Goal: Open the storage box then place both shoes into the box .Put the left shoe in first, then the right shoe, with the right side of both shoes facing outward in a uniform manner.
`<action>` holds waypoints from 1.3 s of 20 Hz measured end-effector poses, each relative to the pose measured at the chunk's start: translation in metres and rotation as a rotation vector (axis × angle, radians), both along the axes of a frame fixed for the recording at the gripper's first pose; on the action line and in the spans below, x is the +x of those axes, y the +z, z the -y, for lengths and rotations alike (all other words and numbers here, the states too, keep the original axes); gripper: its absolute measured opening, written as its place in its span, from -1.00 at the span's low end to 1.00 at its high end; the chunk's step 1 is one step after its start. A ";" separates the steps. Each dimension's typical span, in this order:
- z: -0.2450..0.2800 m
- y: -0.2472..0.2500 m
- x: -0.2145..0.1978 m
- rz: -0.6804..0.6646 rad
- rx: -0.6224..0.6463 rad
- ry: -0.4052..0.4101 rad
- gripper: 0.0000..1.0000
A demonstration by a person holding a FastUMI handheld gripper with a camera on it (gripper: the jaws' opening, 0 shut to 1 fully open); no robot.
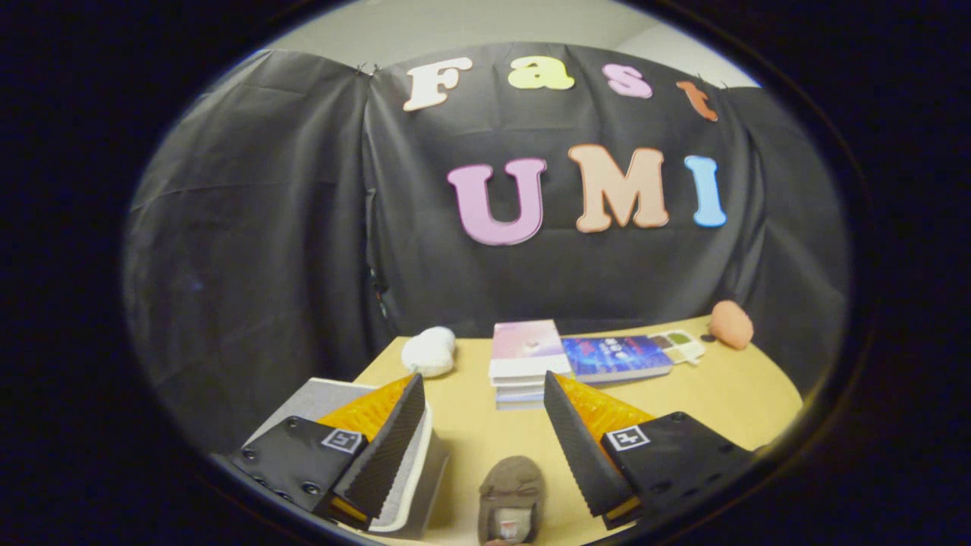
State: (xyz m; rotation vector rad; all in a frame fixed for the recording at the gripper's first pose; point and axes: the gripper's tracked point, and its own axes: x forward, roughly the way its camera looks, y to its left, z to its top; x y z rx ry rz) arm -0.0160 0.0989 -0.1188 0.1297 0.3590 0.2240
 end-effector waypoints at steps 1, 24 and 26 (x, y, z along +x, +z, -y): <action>-0.008 -0.010 -0.002 -0.036 0.019 0.018 0.95; -0.082 -0.109 -0.048 -0.461 0.202 0.182 0.02; -0.082 -0.100 -0.045 -0.456 0.240 0.166 -0.27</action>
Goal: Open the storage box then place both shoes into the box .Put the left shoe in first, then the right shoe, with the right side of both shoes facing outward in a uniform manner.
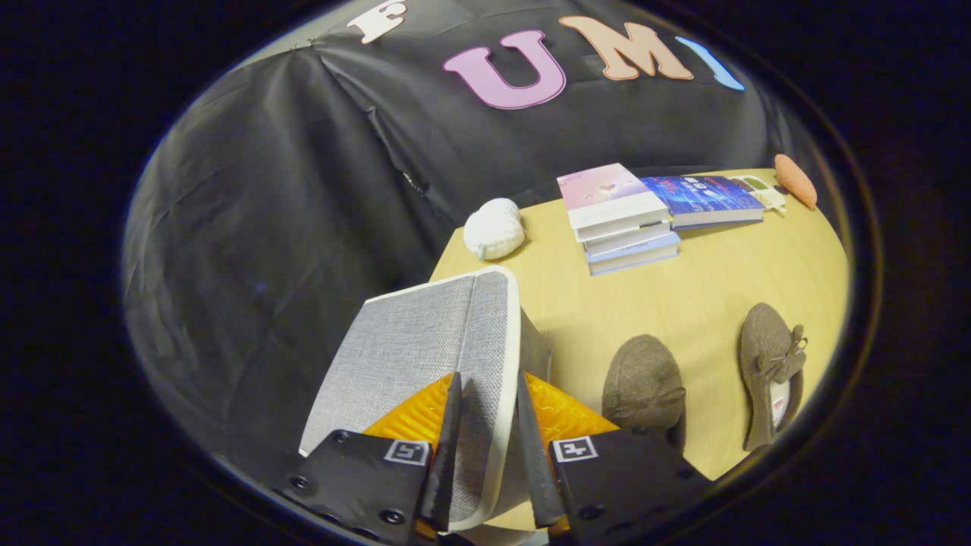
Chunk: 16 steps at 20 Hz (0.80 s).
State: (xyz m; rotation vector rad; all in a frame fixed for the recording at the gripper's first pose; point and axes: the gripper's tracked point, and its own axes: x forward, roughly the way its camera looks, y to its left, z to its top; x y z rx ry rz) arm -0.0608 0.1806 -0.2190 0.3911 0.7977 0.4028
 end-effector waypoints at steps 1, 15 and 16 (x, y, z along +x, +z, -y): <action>-0.002 0.001 -0.001 -0.006 0.001 0.006 -0.42; -0.043 0.122 0.014 0.075 0.204 0.060 -0.90; -0.049 0.132 0.014 0.077 0.216 0.062 -0.90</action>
